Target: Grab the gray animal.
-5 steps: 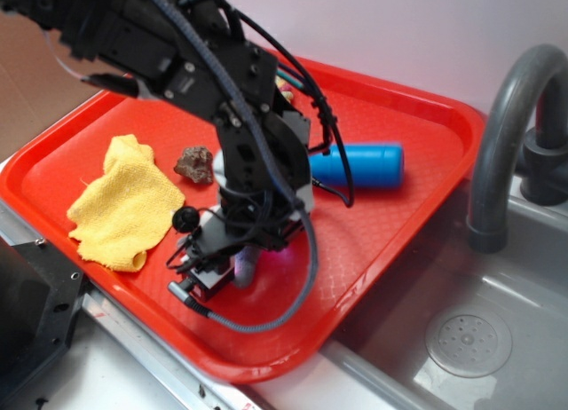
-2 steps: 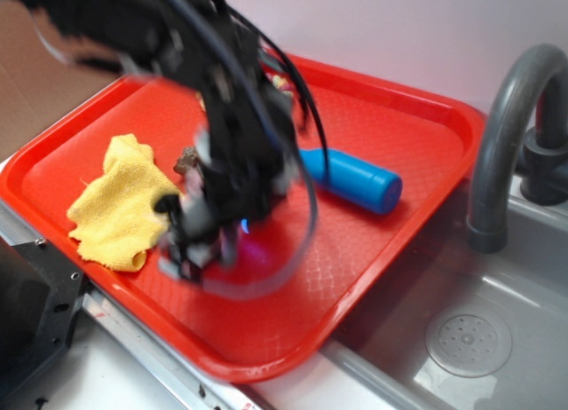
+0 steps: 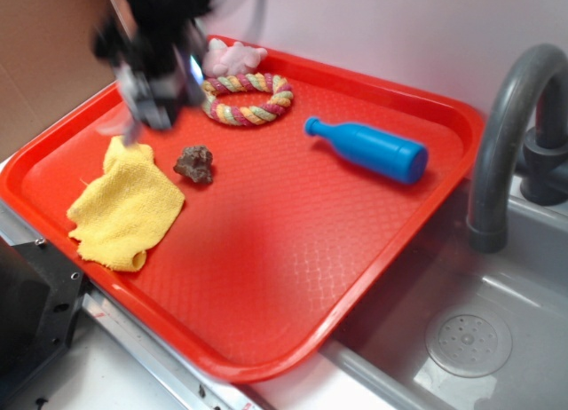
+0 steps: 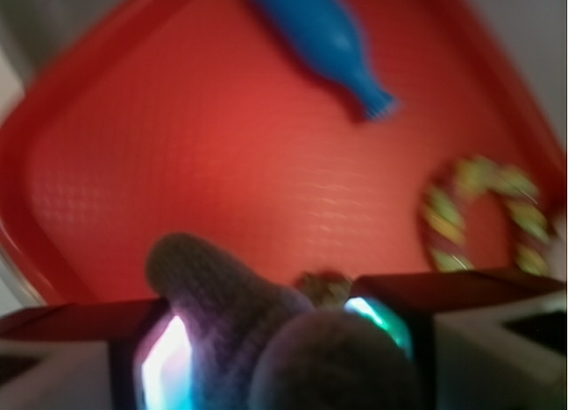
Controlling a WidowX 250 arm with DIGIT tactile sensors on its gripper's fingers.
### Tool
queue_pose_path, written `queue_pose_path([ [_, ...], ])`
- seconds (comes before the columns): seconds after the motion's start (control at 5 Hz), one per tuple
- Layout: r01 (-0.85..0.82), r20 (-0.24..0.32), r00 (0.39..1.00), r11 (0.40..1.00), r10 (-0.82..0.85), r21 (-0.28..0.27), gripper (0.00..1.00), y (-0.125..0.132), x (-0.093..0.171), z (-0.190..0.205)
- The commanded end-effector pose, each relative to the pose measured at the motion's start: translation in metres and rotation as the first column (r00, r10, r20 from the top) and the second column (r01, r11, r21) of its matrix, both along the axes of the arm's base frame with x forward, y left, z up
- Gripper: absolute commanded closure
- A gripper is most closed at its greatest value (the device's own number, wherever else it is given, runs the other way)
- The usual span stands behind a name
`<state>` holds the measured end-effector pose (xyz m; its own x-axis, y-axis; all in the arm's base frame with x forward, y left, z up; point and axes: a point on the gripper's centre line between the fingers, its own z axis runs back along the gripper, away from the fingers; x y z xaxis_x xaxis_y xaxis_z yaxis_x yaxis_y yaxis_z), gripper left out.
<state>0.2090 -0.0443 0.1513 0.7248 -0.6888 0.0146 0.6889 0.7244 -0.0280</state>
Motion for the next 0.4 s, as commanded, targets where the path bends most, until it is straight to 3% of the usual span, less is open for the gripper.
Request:
queue_pose_path([
  [0.0, -0.463, 0.141, 0.868, 0.879, 0.476, -0.114, 1.00, 0.028, -0.041, 0.101],
  [0.2, -0.645, 0.149, 0.758, 0.763, 0.635, 0.034, 1.00, 0.008, -0.032, 0.084],
])
